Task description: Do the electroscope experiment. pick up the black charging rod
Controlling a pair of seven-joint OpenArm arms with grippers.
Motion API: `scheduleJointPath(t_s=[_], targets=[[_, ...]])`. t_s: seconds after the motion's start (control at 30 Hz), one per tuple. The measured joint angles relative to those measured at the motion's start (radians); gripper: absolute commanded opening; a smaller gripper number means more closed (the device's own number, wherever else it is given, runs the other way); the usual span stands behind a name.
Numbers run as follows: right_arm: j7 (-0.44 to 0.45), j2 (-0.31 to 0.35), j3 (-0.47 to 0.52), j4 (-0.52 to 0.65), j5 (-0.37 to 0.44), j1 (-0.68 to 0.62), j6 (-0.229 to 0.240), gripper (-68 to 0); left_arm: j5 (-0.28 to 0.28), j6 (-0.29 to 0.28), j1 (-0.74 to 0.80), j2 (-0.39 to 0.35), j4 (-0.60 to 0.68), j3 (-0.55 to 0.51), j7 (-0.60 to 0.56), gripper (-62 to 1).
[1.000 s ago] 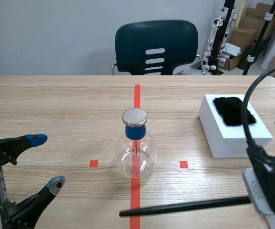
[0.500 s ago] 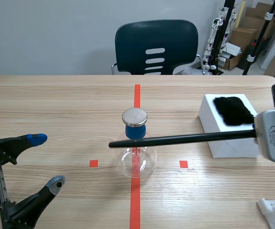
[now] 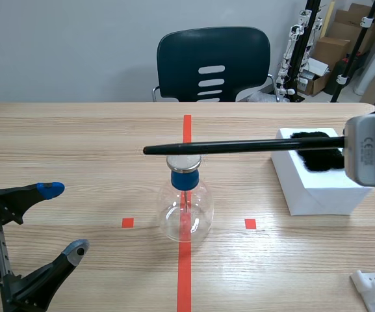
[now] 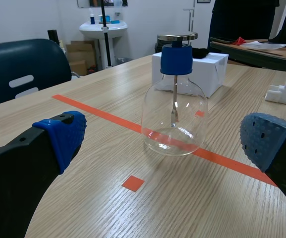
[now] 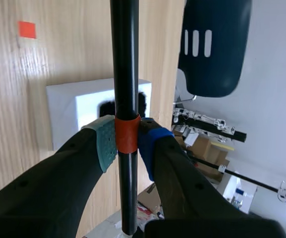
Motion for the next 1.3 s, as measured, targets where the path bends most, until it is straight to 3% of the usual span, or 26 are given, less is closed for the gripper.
scheduleJointPath(t_s=[0.43, 0.57, 0.7, 0.77, 0.9, 1.0, 1.1, 1.23, 1.3], targets=[[-0.003, -0.043, 0.004, 0.000, -0.019, 0.000, 0.007, -66.9, 0.000, 0.000, 0.000, 0.000, 0.000, 0.000, 0.000, 1.4], [-0.005, -0.061, 0.051, 0.000, -0.019, 0.000, -0.031, -66.9, 0.000, 0.008, 0.000, 0.000, 0.000, 0.000, -0.001, 1.4], [-0.069, -0.094, 0.095, 0.000, -0.019, 0.000, -0.028, -66.9, 0.000, 0.008, 0.000, 0.000, 0.000, 0.000, -0.001, 1.4], [-0.059, -0.098, 0.095, 0.000, -0.019, 0.000, -0.005, -66.9, 0.000, 0.008, 0.000, 0.000, 0.000, 0.000, -0.002, 1.4], [-0.057, -0.098, 0.093, 0.000, -0.019, 0.000, -0.003, -66.9, 0.000, 0.008, 0.000, 0.000, 0.000, 0.000, -0.002, 1.4], [-0.057, -0.098, 0.093, 0.000, -0.019, 0.000, 0.039, -66.9, 0.000, 0.008, 0.000, 0.000, 0.000, 0.000, -0.004, 1.4], [-0.068, -0.105, 0.093, 0.000, -0.028, 0.000, 0.052, -66.9, 0.000, 0.008, 0.000, 0.000, 0.000, 0.000, -0.004, 1.4], [-0.193, -0.222, 0.118, 0.000, -0.095, 0.000, 0.148, -66.9, 0.000, 0.008, 0.000, 0.000, 0.000, 0.000, -0.004, 1.4], [-0.212, -0.298, 0.153, 0.000, -0.105, 0.000, 0.197, -66.9, 0.000, 0.008, 0.000, 0.000, 0.000, 0.000, -0.004, 1.4]])
